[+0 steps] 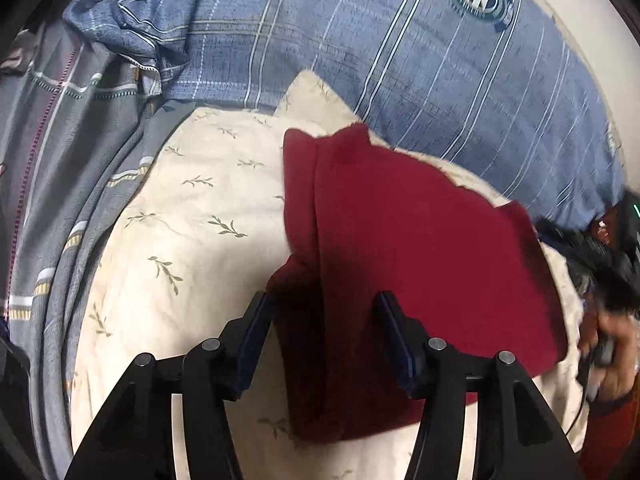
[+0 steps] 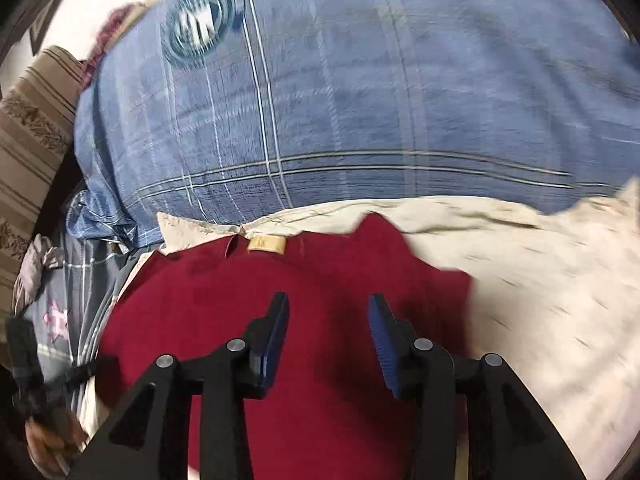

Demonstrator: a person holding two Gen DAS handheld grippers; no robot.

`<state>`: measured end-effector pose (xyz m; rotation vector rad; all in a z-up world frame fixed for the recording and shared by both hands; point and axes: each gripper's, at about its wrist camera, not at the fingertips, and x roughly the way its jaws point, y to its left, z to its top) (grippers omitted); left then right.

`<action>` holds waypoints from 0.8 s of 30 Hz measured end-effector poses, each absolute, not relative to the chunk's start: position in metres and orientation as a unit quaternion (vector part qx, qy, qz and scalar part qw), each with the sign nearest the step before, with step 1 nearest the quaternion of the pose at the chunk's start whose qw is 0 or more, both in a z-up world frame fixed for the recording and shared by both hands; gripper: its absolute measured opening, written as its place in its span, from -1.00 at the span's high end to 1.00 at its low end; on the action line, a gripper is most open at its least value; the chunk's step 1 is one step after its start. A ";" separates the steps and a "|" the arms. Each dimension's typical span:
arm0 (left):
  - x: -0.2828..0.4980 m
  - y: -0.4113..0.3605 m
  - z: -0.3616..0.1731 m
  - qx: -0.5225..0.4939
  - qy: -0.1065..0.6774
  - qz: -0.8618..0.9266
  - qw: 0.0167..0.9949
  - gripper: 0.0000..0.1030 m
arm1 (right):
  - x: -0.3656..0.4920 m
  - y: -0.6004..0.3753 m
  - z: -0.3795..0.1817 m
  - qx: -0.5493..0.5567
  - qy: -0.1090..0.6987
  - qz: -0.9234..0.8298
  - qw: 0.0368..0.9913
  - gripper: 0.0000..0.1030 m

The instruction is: Fold small clothes

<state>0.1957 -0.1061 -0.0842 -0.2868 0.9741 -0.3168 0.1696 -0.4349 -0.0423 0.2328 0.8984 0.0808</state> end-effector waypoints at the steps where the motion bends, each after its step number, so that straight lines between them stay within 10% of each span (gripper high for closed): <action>1: 0.199 -0.109 -0.086 -0.135 0.467 -0.148 0.861 -0.09 | 0.191 -0.433 -0.054 0.112 0.447 0.042 0.887 0.17; 5: 0.212 -0.115 -0.091 -0.135 0.477 -0.145 0.856 -0.21 | 0.237 -0.434 -0.099 0.074 0.488 0.004 0.870 0.29; 8: 0.221 -0.116 -0.092 -0.136 0.478 -0.142 0.856 -0.23 | 0.250 -0.459 -0.120 0.102 0.488 -0.052 0.865 0.81; 17: 0.212 -0.107 -0.080 -0.129 0.460 -0.120 0.870 -0.20 | 0.222 -0.381 -0.077 0.107 0.457 0.069 0.880 0.23; 24: 0.210 -0.103 -0.081 -0.132 0.464 -0.115 0.868 -0.22 | 0.242 -0.236 -0.102 0.000 0.486 0.198 0.851 0.23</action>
